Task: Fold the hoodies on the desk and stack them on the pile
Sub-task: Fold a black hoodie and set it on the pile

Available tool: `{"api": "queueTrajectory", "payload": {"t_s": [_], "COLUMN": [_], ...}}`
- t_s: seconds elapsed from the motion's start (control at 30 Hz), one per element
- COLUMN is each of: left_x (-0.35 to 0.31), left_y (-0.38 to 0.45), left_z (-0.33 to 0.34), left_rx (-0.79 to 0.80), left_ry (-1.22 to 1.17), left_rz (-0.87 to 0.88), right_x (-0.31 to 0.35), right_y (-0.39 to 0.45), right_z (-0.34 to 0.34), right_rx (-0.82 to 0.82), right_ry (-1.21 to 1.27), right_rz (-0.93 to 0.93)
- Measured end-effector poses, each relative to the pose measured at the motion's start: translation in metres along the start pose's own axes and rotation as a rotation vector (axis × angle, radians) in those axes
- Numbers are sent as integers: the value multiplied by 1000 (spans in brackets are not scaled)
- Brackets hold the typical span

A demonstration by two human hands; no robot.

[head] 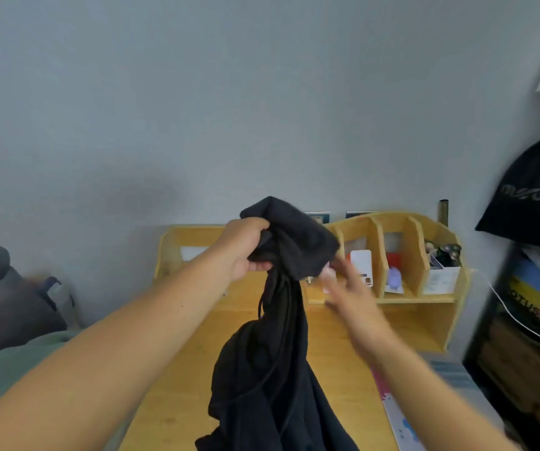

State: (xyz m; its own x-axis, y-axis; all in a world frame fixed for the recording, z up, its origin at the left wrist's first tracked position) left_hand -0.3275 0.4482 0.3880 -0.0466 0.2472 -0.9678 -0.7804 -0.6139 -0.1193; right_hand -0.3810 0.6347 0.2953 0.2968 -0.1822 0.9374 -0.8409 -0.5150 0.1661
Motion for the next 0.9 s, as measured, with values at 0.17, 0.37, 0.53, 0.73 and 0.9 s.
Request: {"api": "queueTrajectory", "payload": {"t_s": [0.17, 0.37, 0.53, 0.73, 0.9], "left_x": [-18, -100, -184, -171, 72], "left_y": [-11, -28, -49, -31, 37], "left_z": [12, -41, -59, -24, -58], "left_rx": [28, -117, -115, 467, 170], "left_ry": [-211, -286, -282, -50, 366], "left_rz": [7, 268, 532, 514, 64], "right_x": [-31, 42, 155, 178, 91], "right_y": [-17, 42, 61, 75, 79], "right_z": [68, -11, -64, -59, -53], "right_rx": [97, -139, -386, -222, -18], "right_ry": [-133, -413, -353, -29, -126], "right_rz": [32, -83, -359, -210, -1]}}
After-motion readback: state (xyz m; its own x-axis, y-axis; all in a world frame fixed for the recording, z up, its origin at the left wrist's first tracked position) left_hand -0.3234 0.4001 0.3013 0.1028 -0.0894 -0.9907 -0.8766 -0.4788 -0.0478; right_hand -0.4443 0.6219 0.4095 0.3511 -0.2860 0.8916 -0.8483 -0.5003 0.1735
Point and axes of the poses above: each hand's wrist, its own y-axis towards the middle knuckle, its own z-axis out of the palm, x = y × z, the point moved 3 cm from there along y, towards the middle knuckle, and after that the axes turned 15 degrees about -y, right-handed, at the moved point
